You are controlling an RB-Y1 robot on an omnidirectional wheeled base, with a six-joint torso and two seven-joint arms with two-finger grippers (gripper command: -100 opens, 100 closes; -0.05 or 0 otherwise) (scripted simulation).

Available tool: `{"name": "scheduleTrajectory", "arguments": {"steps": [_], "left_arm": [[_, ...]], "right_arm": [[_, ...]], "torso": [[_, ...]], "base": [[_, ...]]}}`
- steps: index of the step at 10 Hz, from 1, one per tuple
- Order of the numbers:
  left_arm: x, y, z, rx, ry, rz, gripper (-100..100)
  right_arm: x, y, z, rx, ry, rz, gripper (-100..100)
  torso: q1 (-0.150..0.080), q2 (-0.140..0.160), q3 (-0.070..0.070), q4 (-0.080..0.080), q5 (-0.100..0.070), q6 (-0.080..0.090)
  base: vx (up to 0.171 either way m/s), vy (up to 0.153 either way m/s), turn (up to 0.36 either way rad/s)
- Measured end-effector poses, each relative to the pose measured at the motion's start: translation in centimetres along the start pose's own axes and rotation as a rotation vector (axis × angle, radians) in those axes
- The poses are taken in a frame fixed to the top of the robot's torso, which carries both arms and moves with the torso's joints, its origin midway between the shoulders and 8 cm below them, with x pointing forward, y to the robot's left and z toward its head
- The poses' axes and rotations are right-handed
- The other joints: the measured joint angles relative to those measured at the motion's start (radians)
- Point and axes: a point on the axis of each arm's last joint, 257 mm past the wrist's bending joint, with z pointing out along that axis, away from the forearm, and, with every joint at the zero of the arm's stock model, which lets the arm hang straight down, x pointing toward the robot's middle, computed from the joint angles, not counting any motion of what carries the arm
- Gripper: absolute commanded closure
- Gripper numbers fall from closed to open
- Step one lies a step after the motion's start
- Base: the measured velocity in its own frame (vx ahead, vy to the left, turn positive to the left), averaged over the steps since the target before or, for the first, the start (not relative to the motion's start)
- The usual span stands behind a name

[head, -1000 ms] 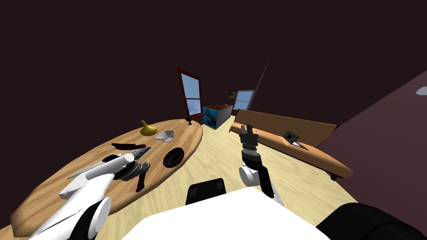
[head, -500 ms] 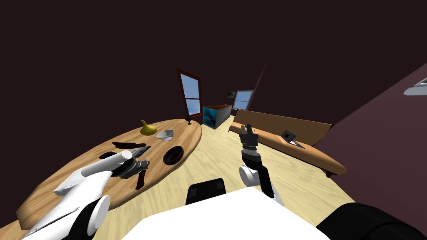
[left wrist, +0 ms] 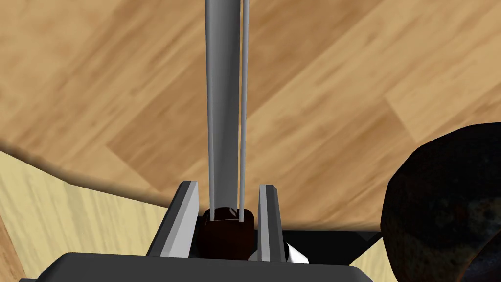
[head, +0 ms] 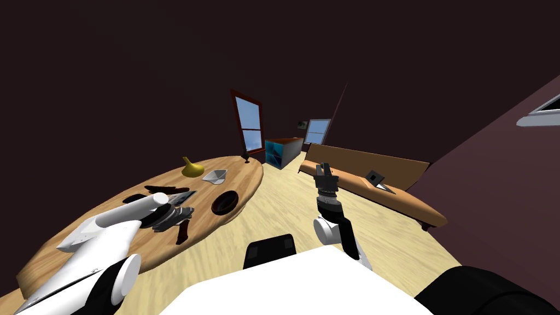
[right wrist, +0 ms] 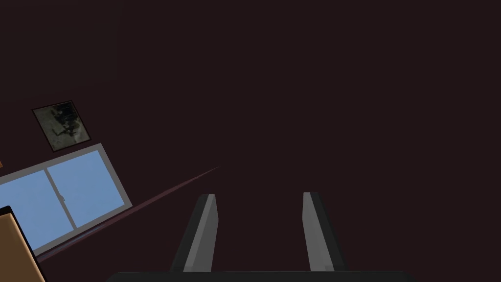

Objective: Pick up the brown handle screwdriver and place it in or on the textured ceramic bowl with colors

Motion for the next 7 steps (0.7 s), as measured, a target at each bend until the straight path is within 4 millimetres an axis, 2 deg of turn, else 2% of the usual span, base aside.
{"name": "scheduleTrajectory", "arguments": {"steps": [4,7], "left_arm": [[1.1,-0.1,-2.1,0.011,-0.003,-0.003,100],[2.2,-0.3,-4.4,0.037,0.005,0.057,100]], "right_arm": [[0.0,0.0,0.0,0.0,0.0,0.0,0],[0.0,0.0,0.0,0.0,0.0,0.0,0]], "torso": [[-0.002,-0.004,-0.002,-0.001,-0.001,0.002],[-0.011,-0.007,-0.004,-0.002,-0.002,0.004]], "base": [[0.008,-0.094,-0.039],[0.048,-0.191,-0.147]]}}
